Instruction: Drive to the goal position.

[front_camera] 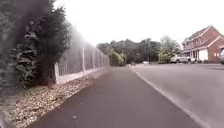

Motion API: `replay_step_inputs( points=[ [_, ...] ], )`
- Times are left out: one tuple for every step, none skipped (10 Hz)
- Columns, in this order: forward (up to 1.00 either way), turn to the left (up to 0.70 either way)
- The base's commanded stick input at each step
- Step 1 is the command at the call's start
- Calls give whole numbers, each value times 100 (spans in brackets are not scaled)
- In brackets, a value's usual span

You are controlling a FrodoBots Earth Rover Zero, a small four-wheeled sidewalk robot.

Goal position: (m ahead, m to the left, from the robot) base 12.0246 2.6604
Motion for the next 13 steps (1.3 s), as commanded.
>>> replay_step_inputs(
  points=[
    [100,0],
    [100,0],
    [100,0],
    [100,0],
    [100,0],
    [100,0],
    [100,0],
    [100,0],
    [100,0],
    [100,0],
    [100,0],
    [100,0],
    [100,0]
  ],
)
